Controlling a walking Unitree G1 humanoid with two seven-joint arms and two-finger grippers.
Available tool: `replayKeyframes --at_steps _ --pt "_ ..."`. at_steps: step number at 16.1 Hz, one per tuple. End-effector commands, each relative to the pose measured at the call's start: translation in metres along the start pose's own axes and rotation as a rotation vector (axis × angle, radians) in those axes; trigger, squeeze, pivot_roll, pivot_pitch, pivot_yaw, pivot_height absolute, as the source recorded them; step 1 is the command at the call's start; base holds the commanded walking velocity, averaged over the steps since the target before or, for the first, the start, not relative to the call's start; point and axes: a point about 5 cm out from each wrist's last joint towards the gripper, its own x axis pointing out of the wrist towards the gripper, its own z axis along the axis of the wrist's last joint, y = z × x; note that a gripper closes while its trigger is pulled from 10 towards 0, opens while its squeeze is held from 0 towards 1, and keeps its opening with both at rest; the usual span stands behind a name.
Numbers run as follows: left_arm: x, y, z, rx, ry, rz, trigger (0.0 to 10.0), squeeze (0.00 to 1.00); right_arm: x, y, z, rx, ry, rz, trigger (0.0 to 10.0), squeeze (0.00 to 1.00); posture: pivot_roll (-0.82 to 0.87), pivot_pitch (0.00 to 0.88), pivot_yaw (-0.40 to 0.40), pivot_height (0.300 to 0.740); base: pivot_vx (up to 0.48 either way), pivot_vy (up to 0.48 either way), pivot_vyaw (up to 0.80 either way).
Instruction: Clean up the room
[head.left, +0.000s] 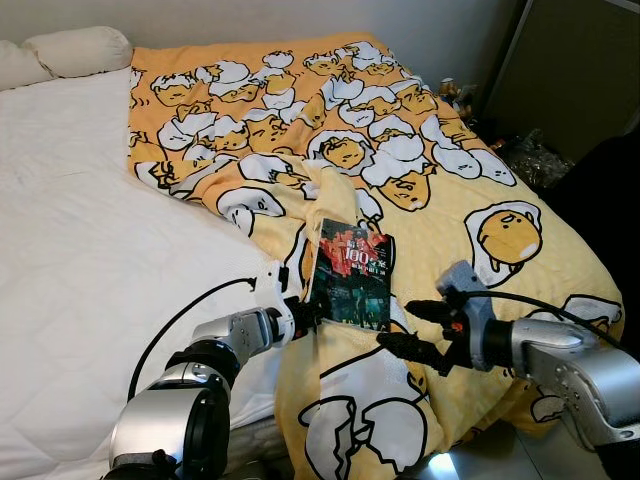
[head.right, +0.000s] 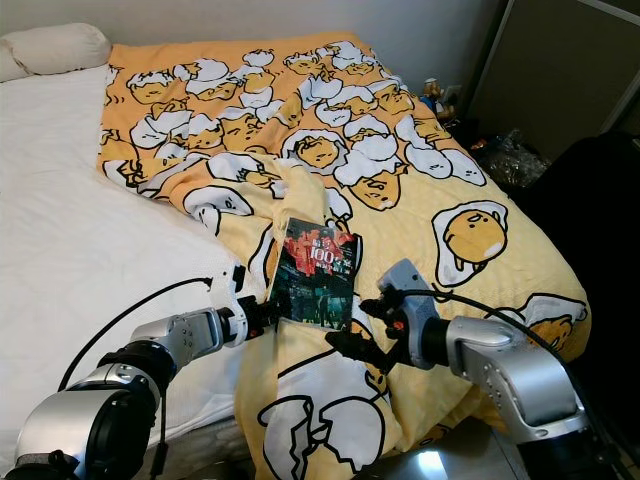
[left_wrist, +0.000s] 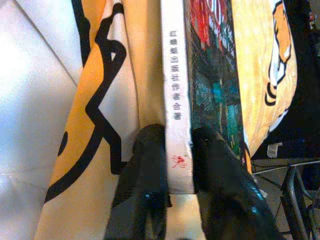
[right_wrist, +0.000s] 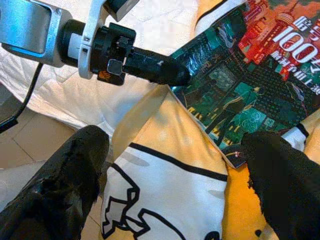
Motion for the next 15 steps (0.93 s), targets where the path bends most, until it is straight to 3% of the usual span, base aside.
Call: replayKeyframes --at_steps 1,5,7,8,9,12,14,15 --pt "0.000 -0.001 0.005 0.010 -0.013 0.010 0.0 0.00 0.000 0.004 0.000 -0.005 0.003 0.007 10.0 0.00 -0.23 0.000 0.047 0.740 0.000 0.000 0.00" --pt "-0.003 0.003 0.006 0.133 0.022 0.019 0.0 0.00 0.003 0.006 -0.001 -0.005 0.007 0.015 10.0 0.00 -0.22 0.000 0.044 0.740 0.000 0.000 0.00" --pt "-0.010 0.009 0.017 0.241 0.001 0.026 0.0 0.00 0.004 0.005 -0.002 -0.013 0.012 0.016 10.0 0.00 -0.21 0.000 0.047 0.740 0.000 0.000 0.00" --pt "-0.015 0.011 0.026 0.372 -0.023 0.039 0.0 0.00 0.004 0.004 -0.002 -0.013 0.013 0.014 10.0 0.00 -0.21 0.000 0.042 0.740 0.000 0.000 0.00" --pt "-0.020 0.010 0.035 0.412 -0.077 0.026 0.0 0.00 0.004 0.003 -0.002 -0.012 0.012 0.012 10.0 0.00 -0.20 0.000 0.038 0.740 0.000 0.000 0.00" --pt "-0.030 0.002 0.054 0.430 -0.227 -0.029 0.0 0.00 0.004 0.001 -0.002 -0.015 0.016 0.010 10.0 0.00 -0.20 0.000 0.033 0.740 0.000 0.000 0.00" --pt "-0.031 -0.008 0.057 0.310 -0.297 -0.101 0.0 0.00 0.004 0.000 -0.003 -0.016 0.019 0.011 10.0 0.00 -0.19 0.000 0.029 0.740 0.000 0.000 0.00" --pt "-0.032 -0.012 0.061 0.172 -0.336 -0.146 0.0 0.00 0.004 0.000 -0.003 -0.018 0.020 0.011 10.0 0.00 -0.19 0.000 0.028 0.740 0.000 0.000 0.00"
